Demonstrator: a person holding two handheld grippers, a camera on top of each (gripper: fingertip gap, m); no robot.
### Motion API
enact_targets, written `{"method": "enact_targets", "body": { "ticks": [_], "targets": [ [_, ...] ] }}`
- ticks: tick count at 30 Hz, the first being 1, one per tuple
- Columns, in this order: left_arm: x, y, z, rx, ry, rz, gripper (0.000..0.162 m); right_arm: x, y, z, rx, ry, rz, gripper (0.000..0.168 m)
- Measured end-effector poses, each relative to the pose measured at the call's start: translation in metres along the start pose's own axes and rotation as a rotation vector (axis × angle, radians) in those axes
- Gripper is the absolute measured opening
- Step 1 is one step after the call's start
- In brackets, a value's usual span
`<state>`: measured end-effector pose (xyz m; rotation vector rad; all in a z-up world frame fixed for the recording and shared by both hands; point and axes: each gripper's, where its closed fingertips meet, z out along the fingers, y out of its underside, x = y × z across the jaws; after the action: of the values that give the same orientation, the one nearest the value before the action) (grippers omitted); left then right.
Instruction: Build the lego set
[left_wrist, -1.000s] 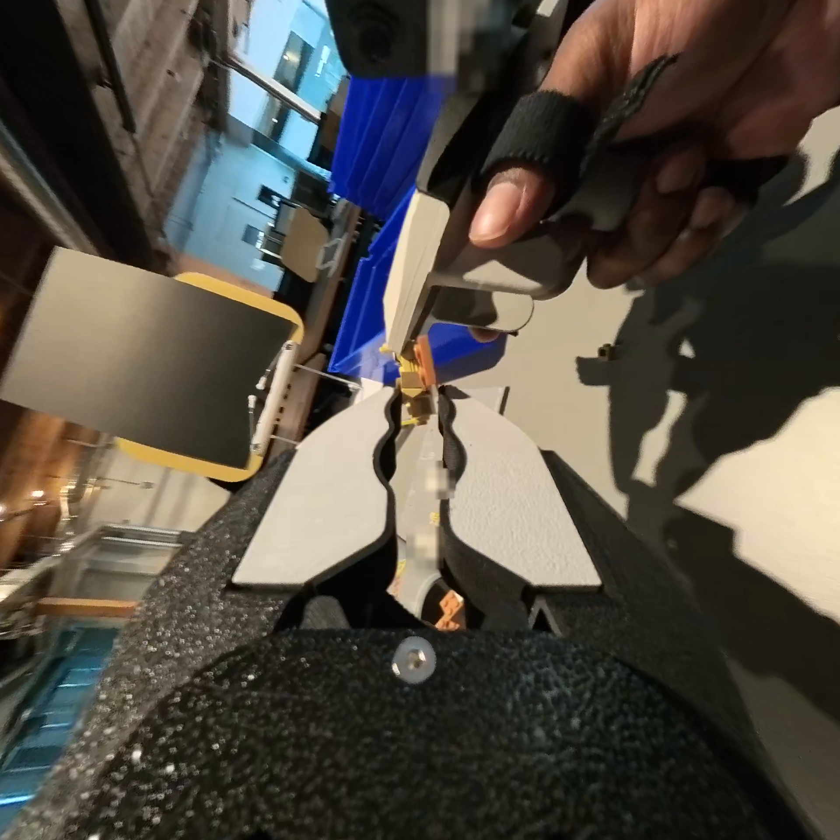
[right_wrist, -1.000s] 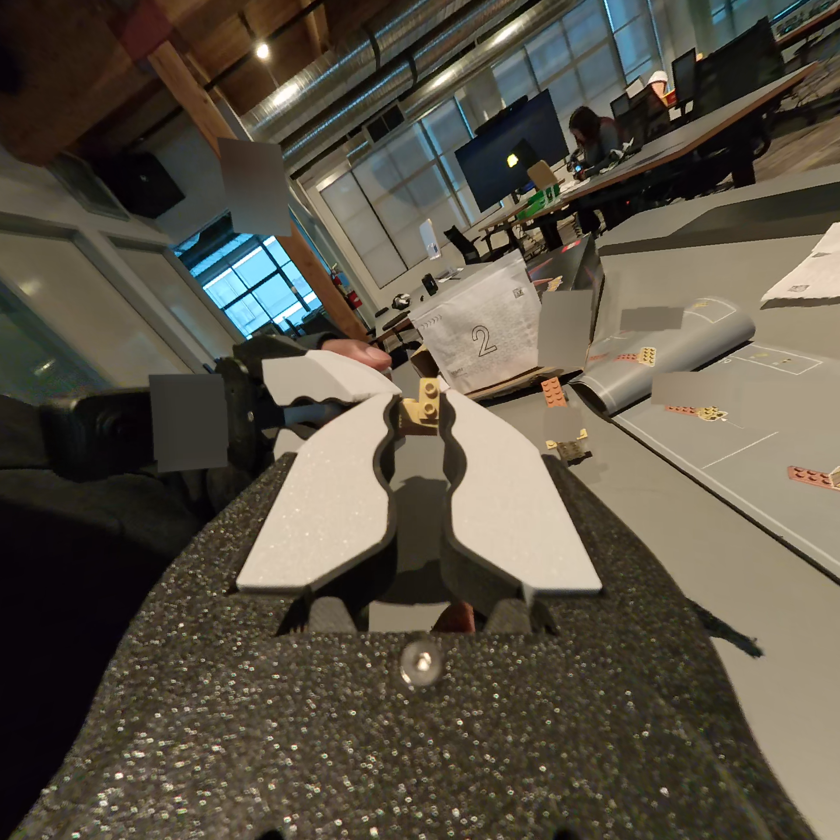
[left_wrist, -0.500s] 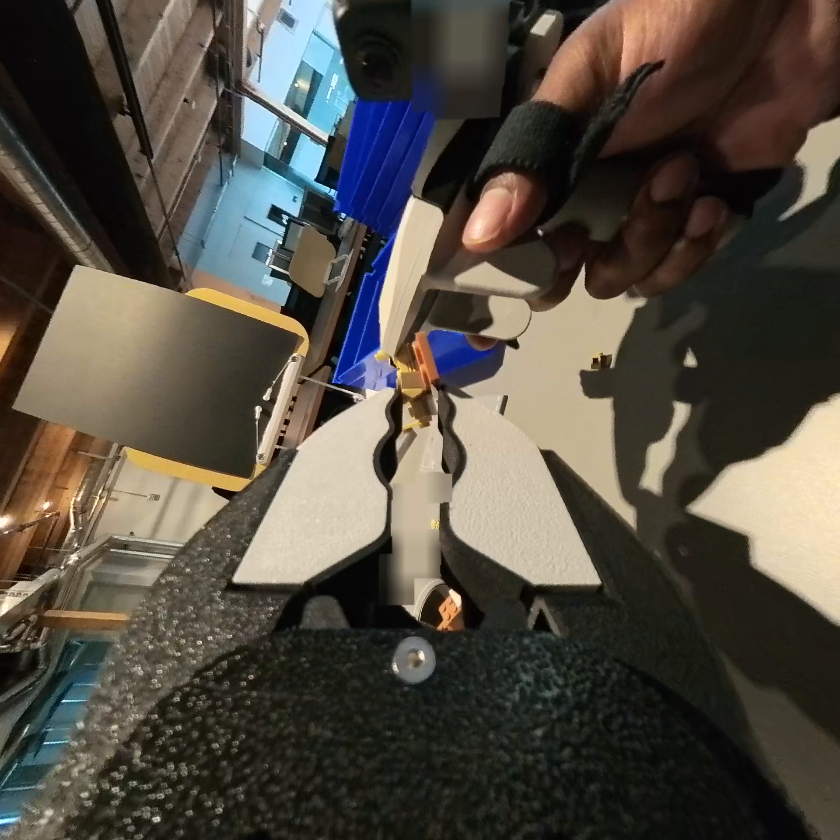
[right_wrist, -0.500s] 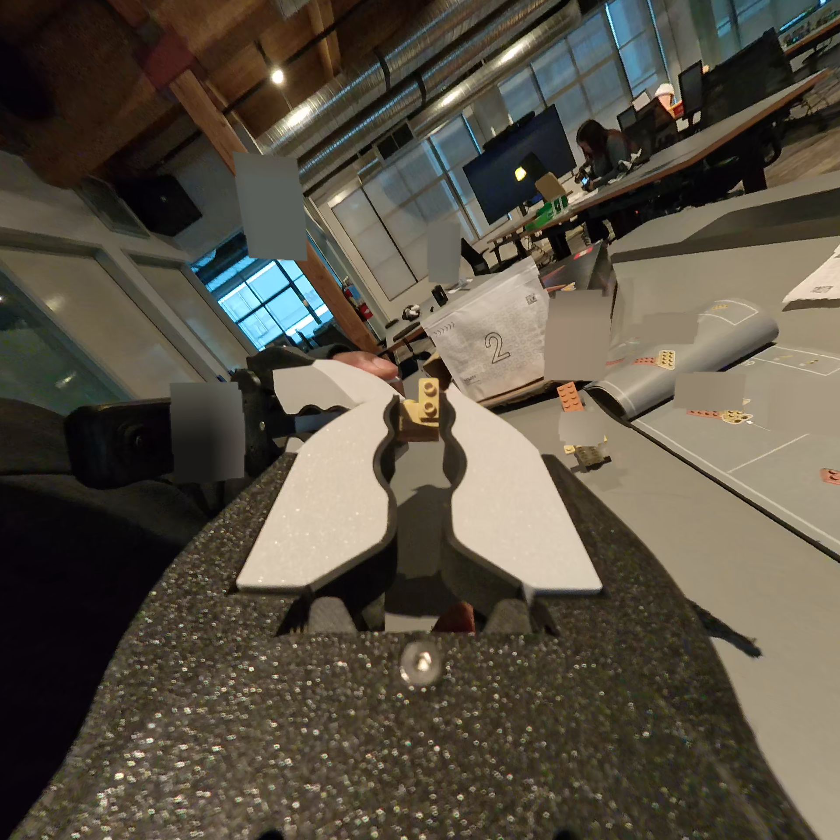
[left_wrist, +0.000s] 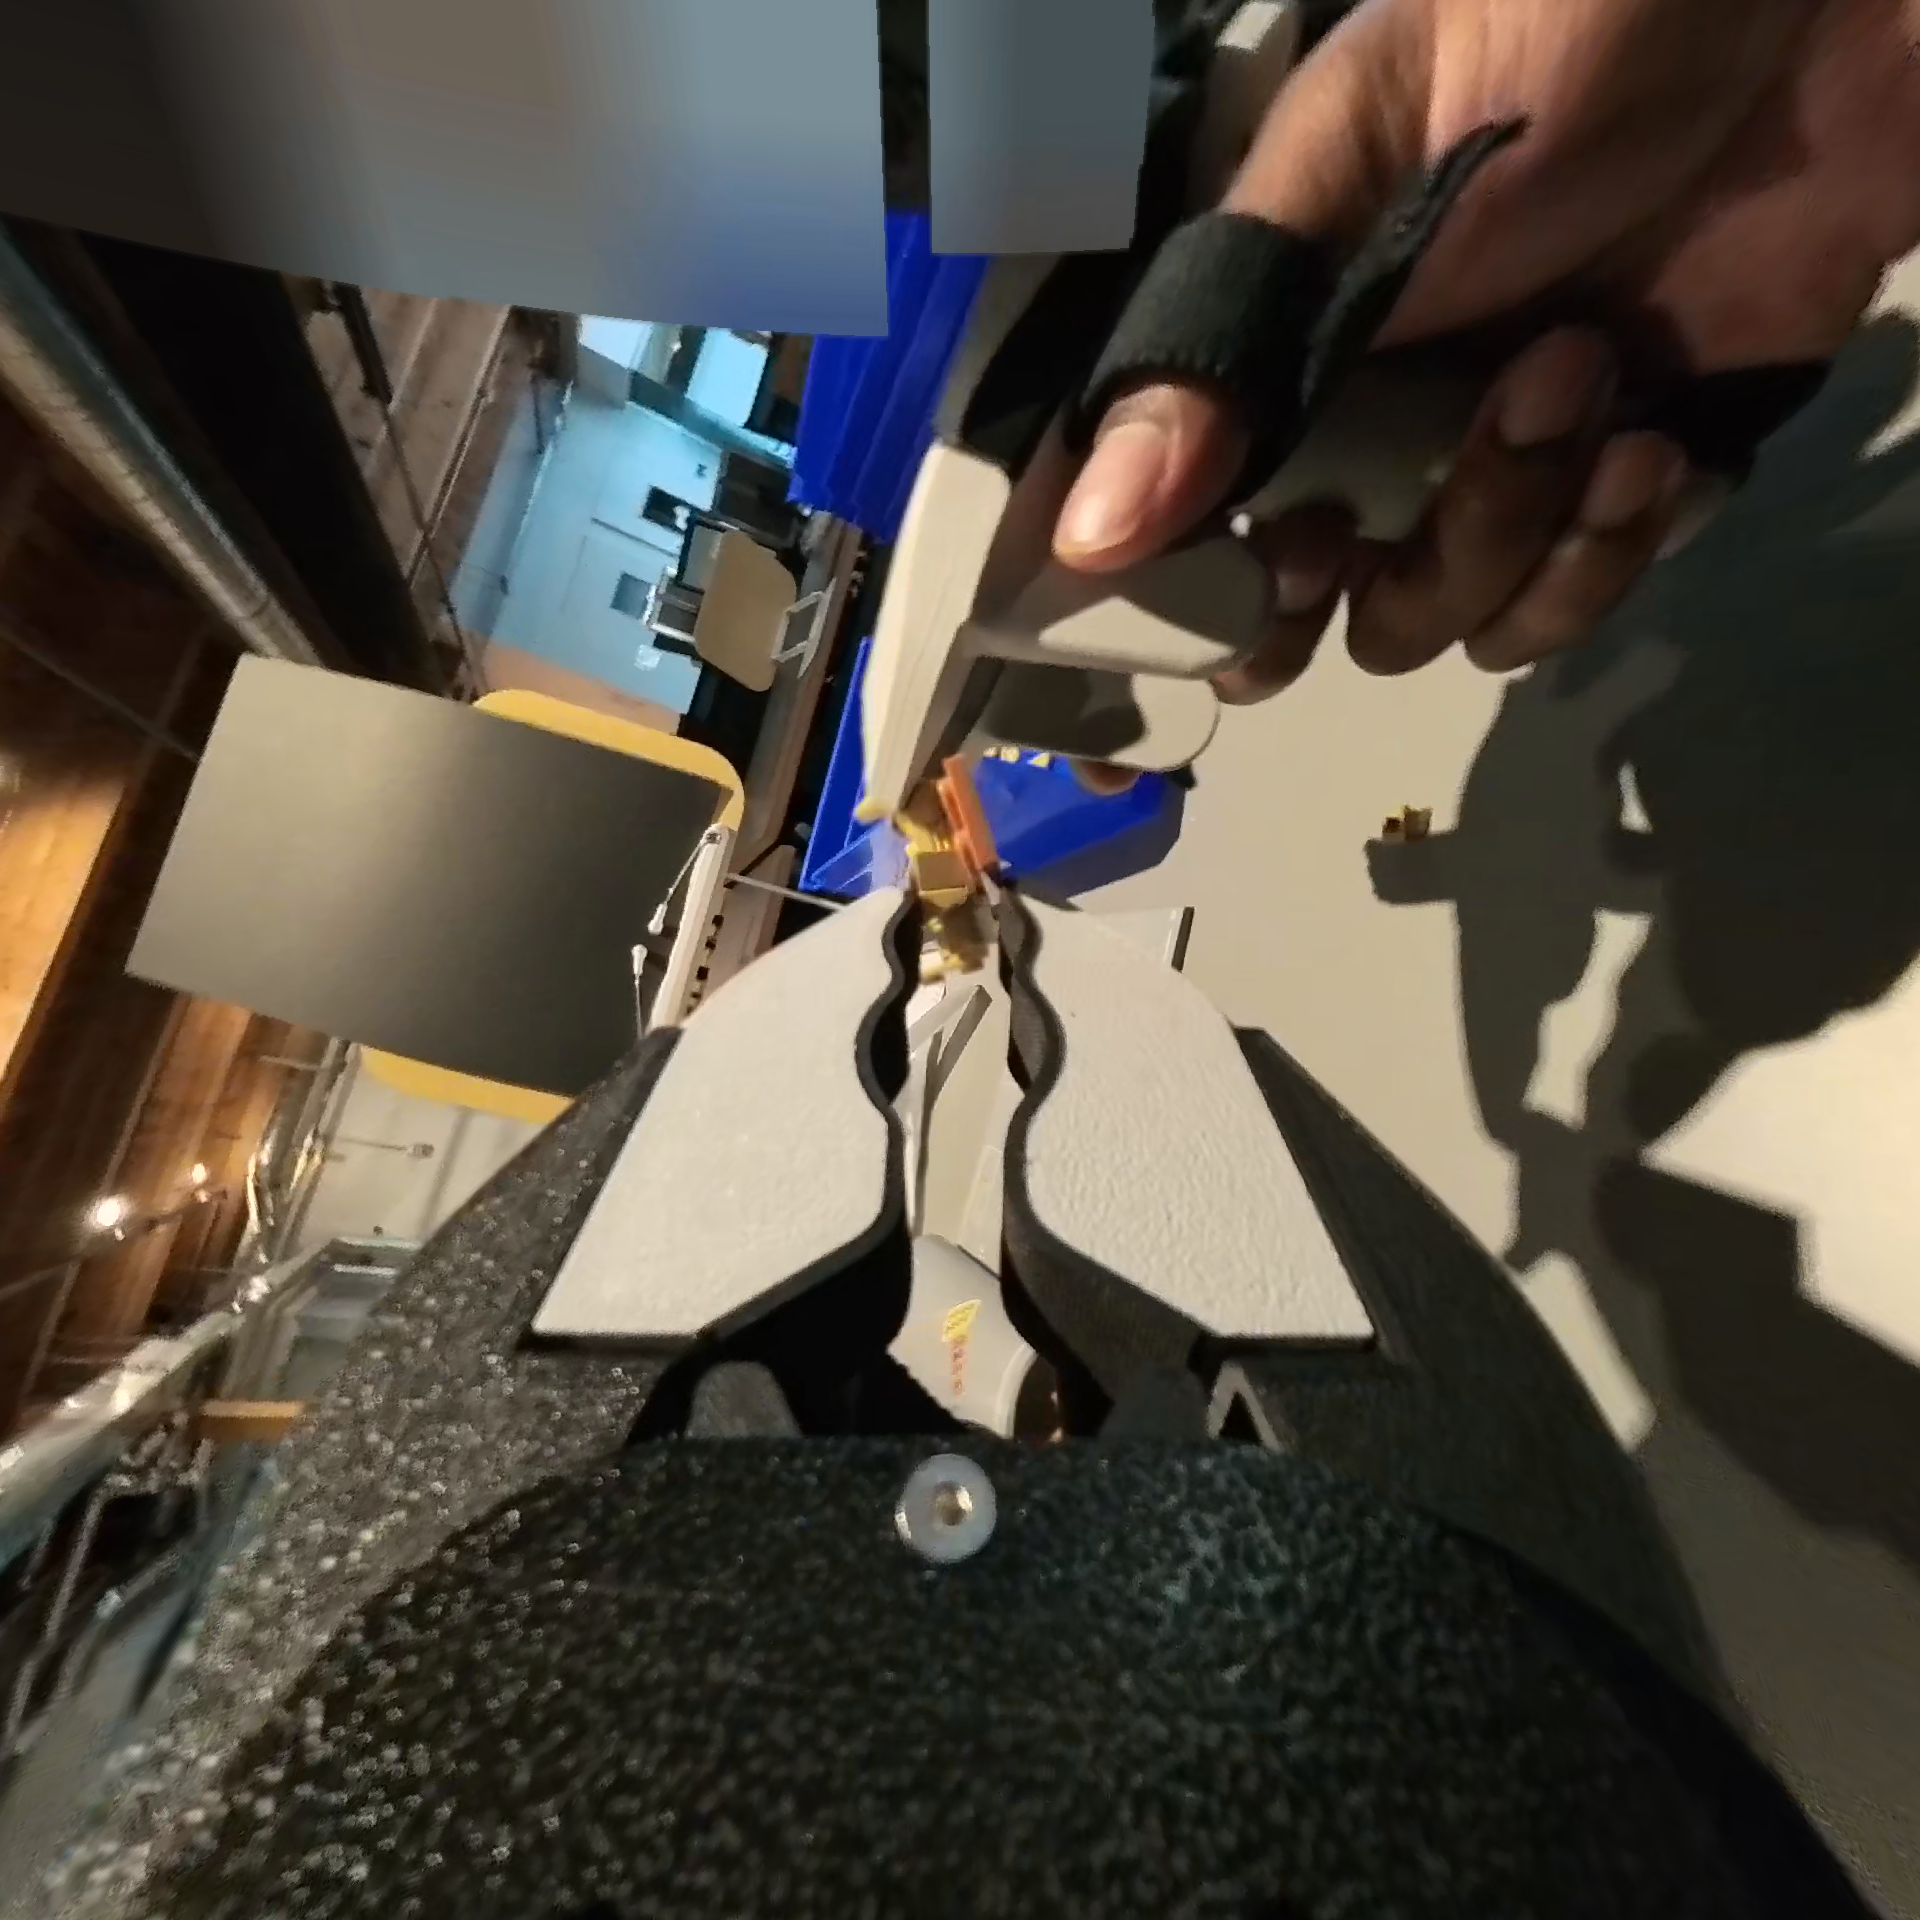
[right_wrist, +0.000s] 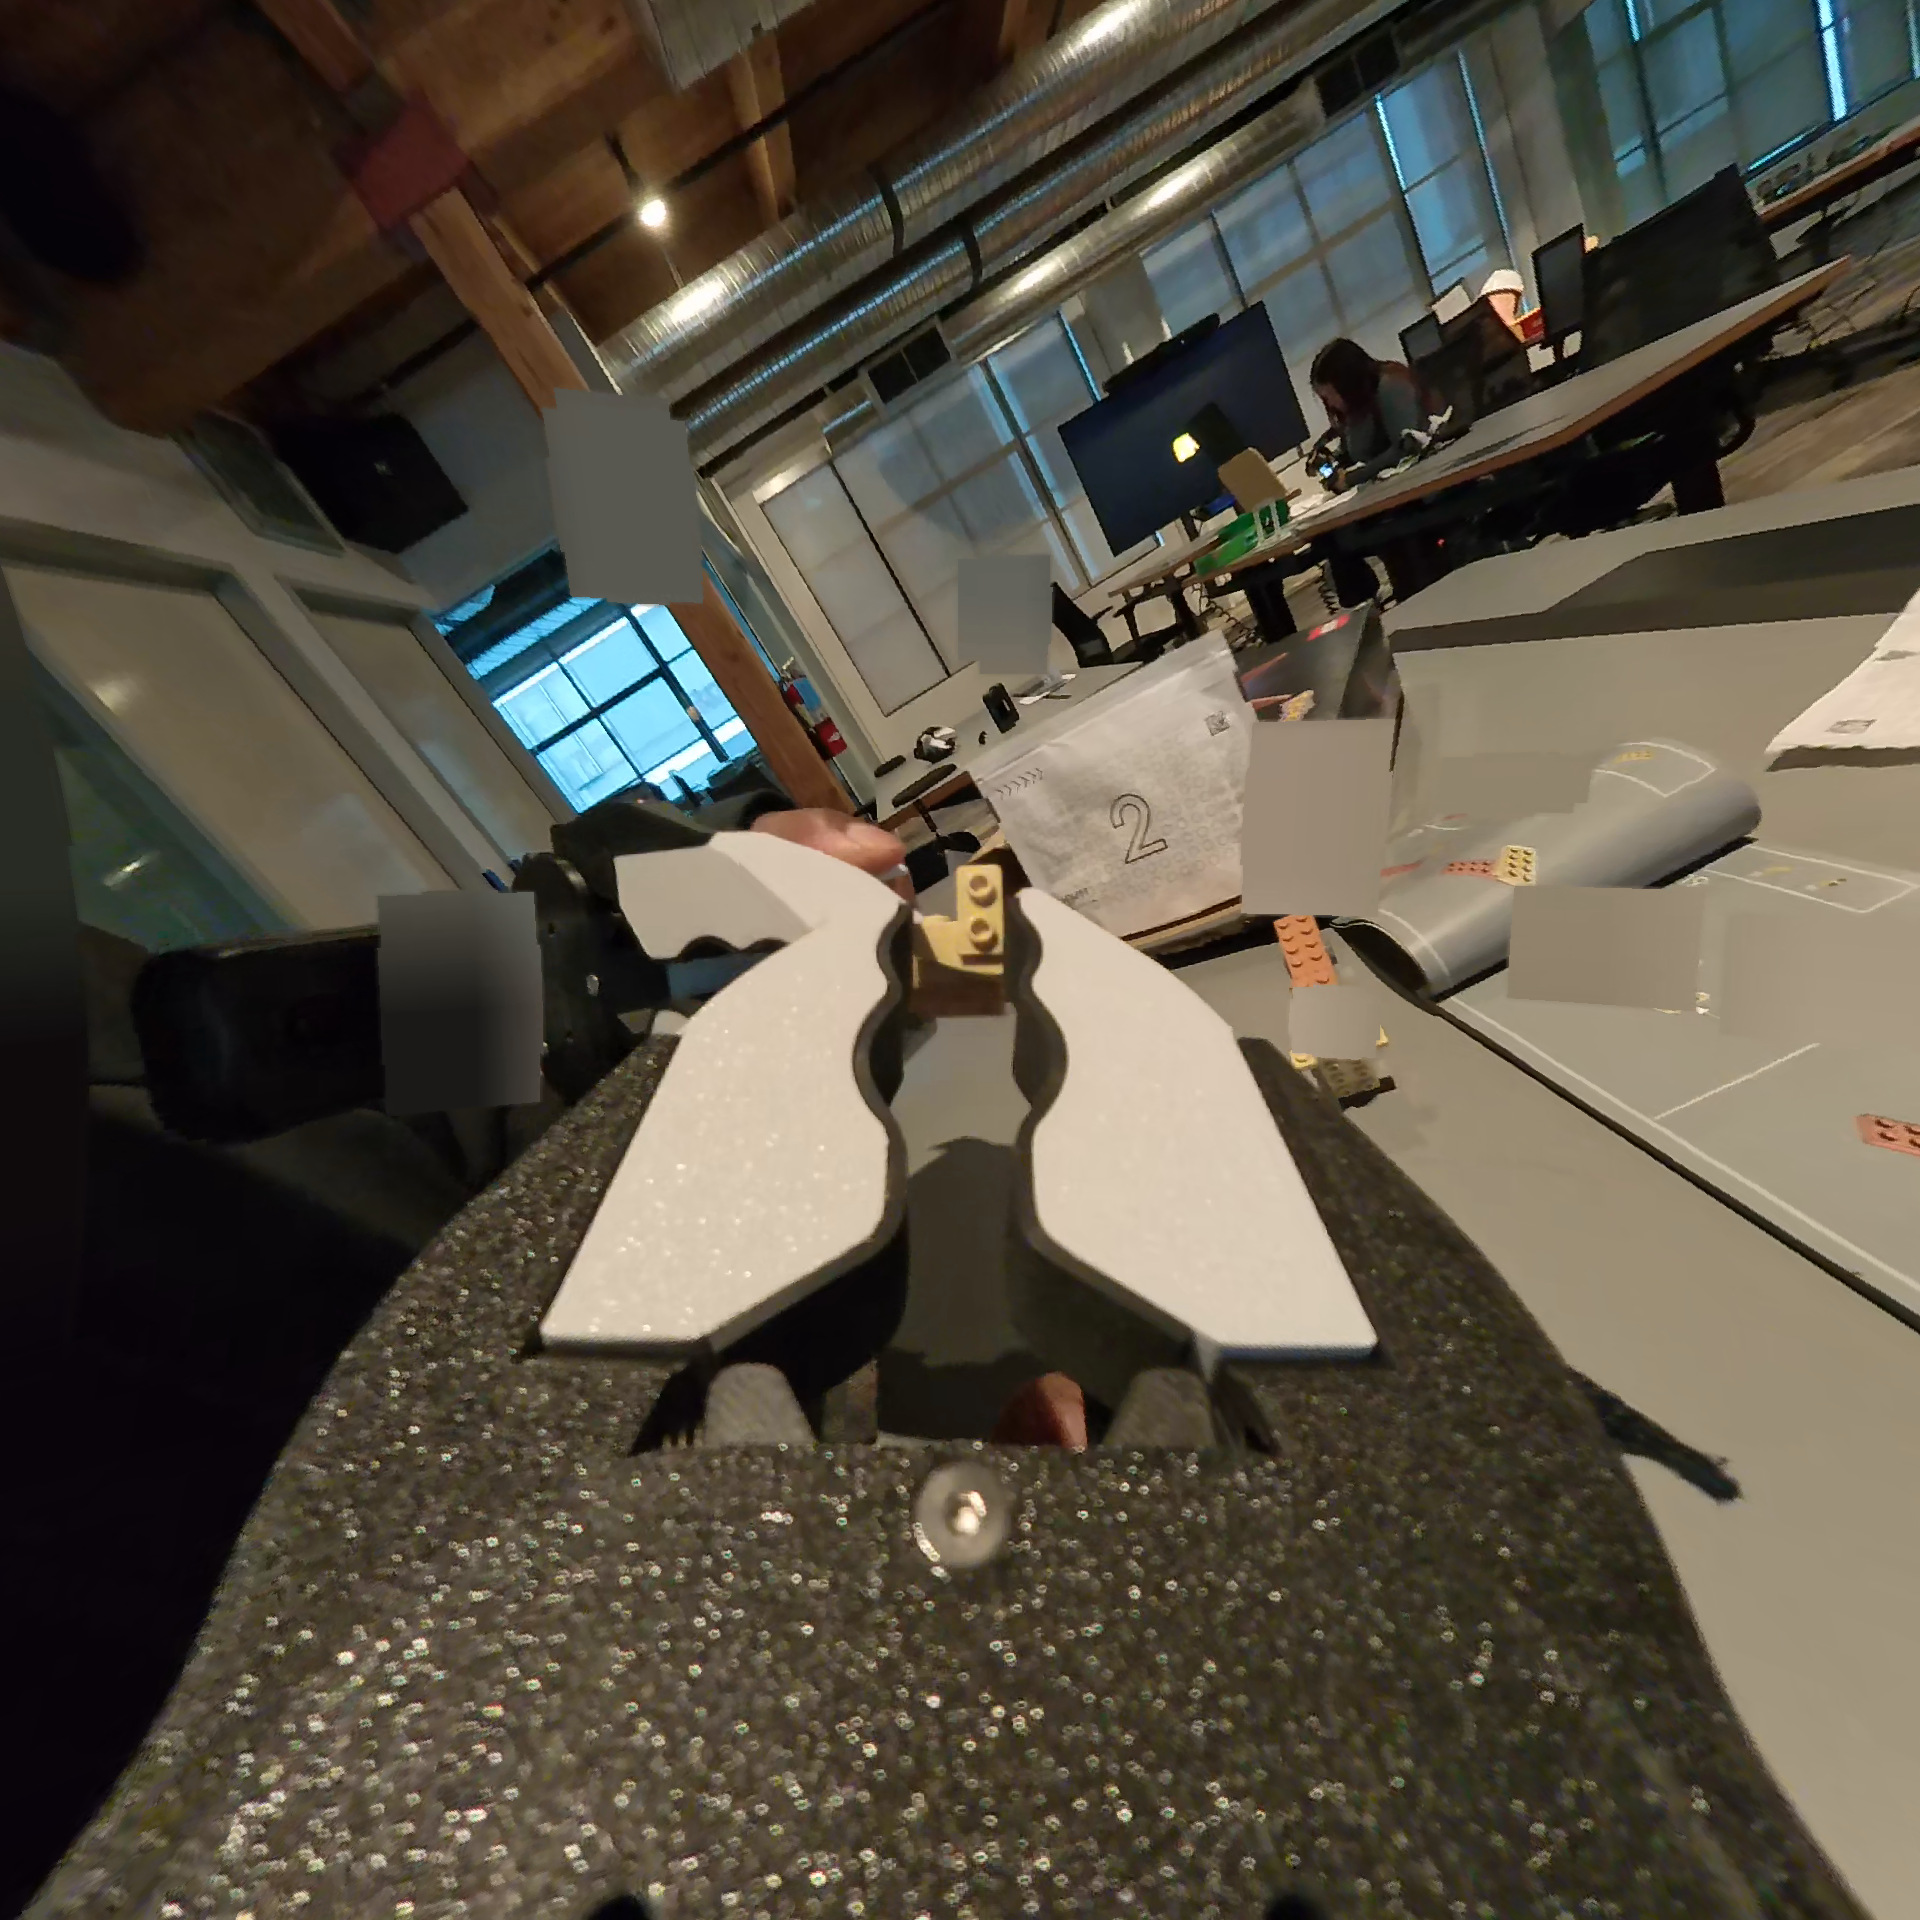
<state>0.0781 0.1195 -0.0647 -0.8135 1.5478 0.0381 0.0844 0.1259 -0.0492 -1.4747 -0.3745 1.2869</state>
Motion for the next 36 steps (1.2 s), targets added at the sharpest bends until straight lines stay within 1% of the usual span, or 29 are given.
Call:
{"method": "enact_targets", "body": {
  "ticks": [3,12,13,15,24,25,26,31,34,36],
  "targets": [
    [0.000,-0.002,0.000,-0.001,0.004,0.025,0.014,-0.002,-0.001,0.000,0.012,-0.004,0.005,0.016],
    [-0.002,-0.008,0.000,0.036,-0.041,-0.026,0.013,-0.006,-0.008,-0.002,0.079,-0.021,0.023,0.016],
    [-0.003,-0.009,0.000,0.037,-0.047,-0.030,0.008,-0.006,-0.009,-0.002,0.089,-0.025,0.027,0.016],
    [-0.005,-0.009,-0.001,0.044,-0.065,-0.034,0.006,-0.008,-0.010,-0.003,0.101,-0.033,0.028,0.016],
    [-0.006,-0.012,0.002,0.033,-0.092,0.010,0.008,-0.007,-0.014,-0.004,0.169,-0.038,0.068,0.016],
    [-0.006,-0.013,0.002,0.033,-0.089,0.016,0.008,-0.007,-0.016,-0.004,0.187,-0.048,0.082,0.013],
    [-0.003,-0.013,0.003,0.027,-0.075,0.023,0.008,-0.008,-0.018,-0.006,0.211,-0.065,0.099,0.008],
    [0.005,-0.009,0.007,0.006,-0.053,0.026,0.006,-0.011,-0.025,-0.009,0.270,-0.106,0.140,0.007],
    [0.012,-0.007,0.012,0.000,-0.038,-0.026,0.004,-0.001,-0.020,-0.008,0.274,-0.082,0.169,0.006],
    [0.022,0.007,0.020,-0.046,-0.025,-0.058,0.000,0.012,-0.010,-0.005,0.264,-0.041,0.193,0.007]
  ]
}}
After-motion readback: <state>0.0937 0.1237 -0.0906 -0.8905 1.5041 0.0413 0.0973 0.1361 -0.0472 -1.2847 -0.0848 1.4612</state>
